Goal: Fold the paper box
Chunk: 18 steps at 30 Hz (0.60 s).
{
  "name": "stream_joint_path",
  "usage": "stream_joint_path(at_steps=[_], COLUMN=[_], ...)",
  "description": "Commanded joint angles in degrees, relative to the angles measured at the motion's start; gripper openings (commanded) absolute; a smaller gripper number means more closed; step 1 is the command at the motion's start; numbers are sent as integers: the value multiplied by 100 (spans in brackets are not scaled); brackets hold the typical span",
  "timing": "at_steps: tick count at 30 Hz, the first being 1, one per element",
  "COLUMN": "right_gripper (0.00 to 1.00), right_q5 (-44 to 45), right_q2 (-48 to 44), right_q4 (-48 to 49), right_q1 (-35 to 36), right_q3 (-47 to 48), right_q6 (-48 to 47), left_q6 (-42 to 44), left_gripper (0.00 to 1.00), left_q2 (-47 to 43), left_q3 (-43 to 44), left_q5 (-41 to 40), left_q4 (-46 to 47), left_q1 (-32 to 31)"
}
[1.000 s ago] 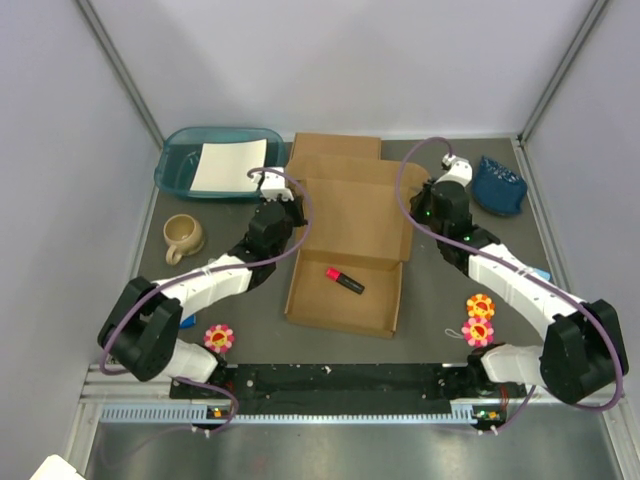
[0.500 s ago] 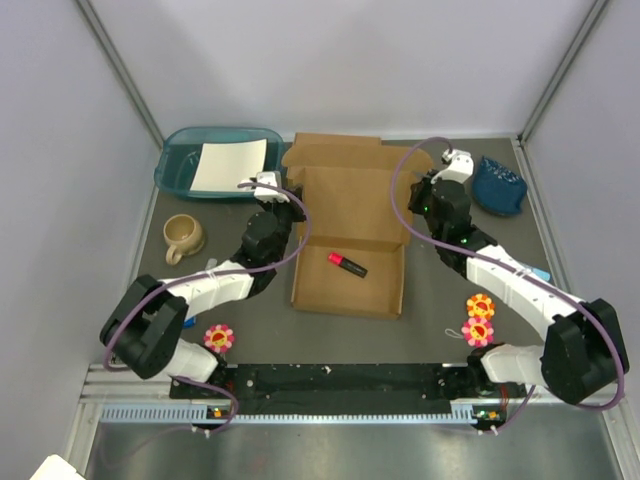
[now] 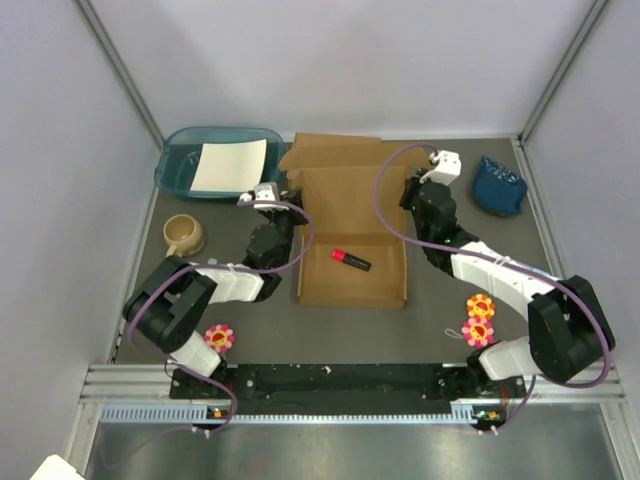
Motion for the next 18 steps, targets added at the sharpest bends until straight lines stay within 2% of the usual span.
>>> stream_joint_path(at_steps=[1,8,18], right_gripper=[0,0,0], right_q5=[-51,388,1170], right_q2=[-25,-394,-1079], right_q4=[745,894,789], right_q1=[411,833,1553], right_q3=[-348,-981,-2317], right_q6=[418,488,822], left_q6=[-381,-241,-170], left_gripper=[0,0,0], left_q2=[69,-255,-546], left_q3=[-491,-957,-1853], left_q5=[242,145,-135], left_q4=[1236,1605,2264], left_q1=[-235,-349,-867])
